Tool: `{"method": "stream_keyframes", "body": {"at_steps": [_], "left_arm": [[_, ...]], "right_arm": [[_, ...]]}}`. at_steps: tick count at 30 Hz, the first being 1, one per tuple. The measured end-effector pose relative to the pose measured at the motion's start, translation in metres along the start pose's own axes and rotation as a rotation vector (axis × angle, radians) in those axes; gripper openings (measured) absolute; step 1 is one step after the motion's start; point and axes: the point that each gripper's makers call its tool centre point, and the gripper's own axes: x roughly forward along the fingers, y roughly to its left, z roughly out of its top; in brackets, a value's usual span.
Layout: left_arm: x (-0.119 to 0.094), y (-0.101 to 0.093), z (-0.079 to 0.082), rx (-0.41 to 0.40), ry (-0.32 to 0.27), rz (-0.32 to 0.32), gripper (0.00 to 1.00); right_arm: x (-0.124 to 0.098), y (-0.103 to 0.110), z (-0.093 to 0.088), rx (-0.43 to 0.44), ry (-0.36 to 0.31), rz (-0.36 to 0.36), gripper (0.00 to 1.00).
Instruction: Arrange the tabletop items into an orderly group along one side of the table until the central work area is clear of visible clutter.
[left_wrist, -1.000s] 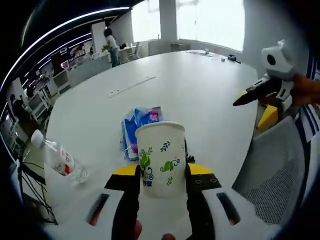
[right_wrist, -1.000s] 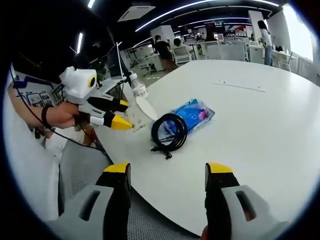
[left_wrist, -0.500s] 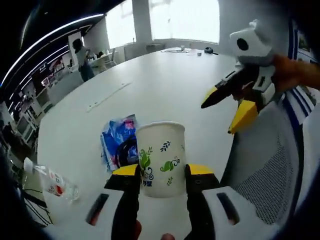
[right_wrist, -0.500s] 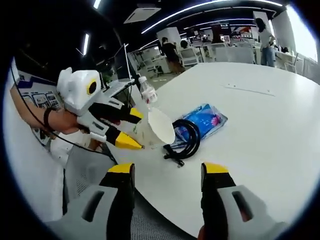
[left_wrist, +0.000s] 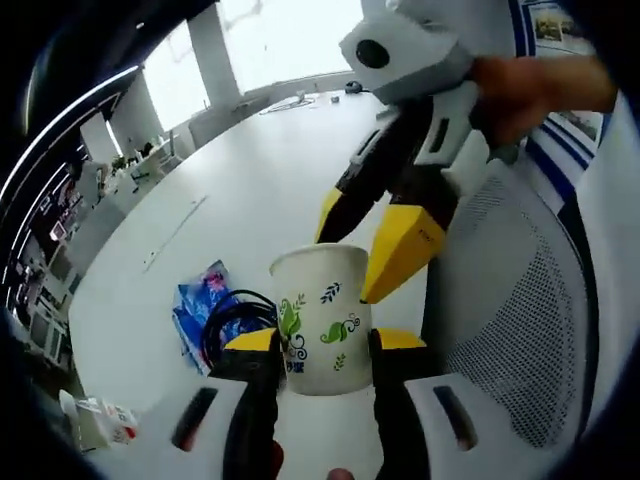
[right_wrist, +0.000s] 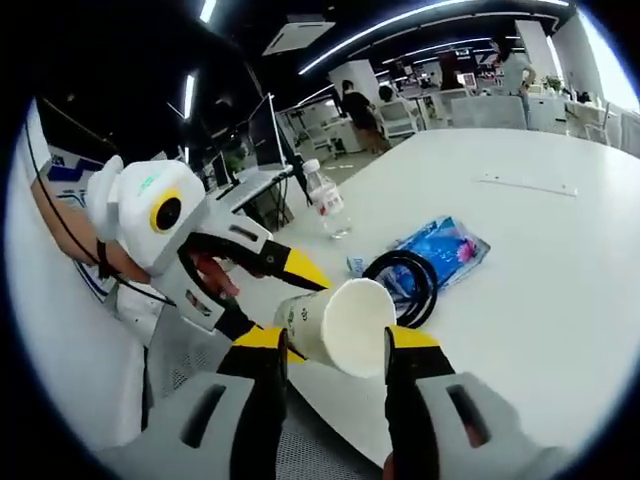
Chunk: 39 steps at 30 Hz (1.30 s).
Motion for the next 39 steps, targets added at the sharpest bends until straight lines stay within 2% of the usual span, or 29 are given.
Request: {"method": "stream_keyframes", "body": {"at_steps": [3, 6, 11, 15, 17, 18, 21, 29, 34, 39], "left_arm": [[0.001, -0.004, 0.003, 0.019, -0.003, -0.014, 0.35], [0.002, -0.008, 0.005, 0.095, 0.007, -0.016, 0.35], [0.003, -0.011, 0.009, 0.116, 0.003, -0.029, 0.35], [0.004, -0.011, 0.008, 0.117, 0.004, -0.033, 0.35], [0.004, -0.012, 0.007, 0.108, 0.001, -0.036, 0.35], [0.004, -0.012, 0.007, 0.110, 0.000, -0.035, 0.36], [0.004, -0.012, 0.007, 0.095, -0.003, -0.036, 0.35], [0.003, -0.007, 0.001, 0.032, -0.007, -0.009, 0.36], [0.000, 0.008, -0.002, -0.057, -0.021, 0.039, 0.36], [-0.004, 0.016, -0.004, -0.087, -0.029, 0.061, 0.36]], "right_arm": [[0.001, 0.009, -0.002, 0.007, -0.006, 0.032, 0.27], [0.005, 0.014, -0.007, 0.007, 0.009, 0.055, 0.26], [0.007, 0.019, -0.010, 0.009, 0.022, 0.068, 0.23], [0.007, 0.020, -0.008, 0.015, 0.016, 0.073, 0.15], [0.007, 0.021, -0.004, 0.041, -0.001, 0.081, 0.09], [0.007, 0.023, -0.002, 0.093, -0.015, 0.092, 0.07], [0.008, 0.027, 0.001, 0.115, -0.031, 0.113, 0.01], [0.015, 0.026, 0.004, 0.118, -0.030, 0.091, 0.00], [0.019, 0.021, 0.015, 0.146, -0.082, 0.059, 0.00], [0.023, 0.018, 0.022, 0.149, -0.091, 0.060, 0.00]]}}
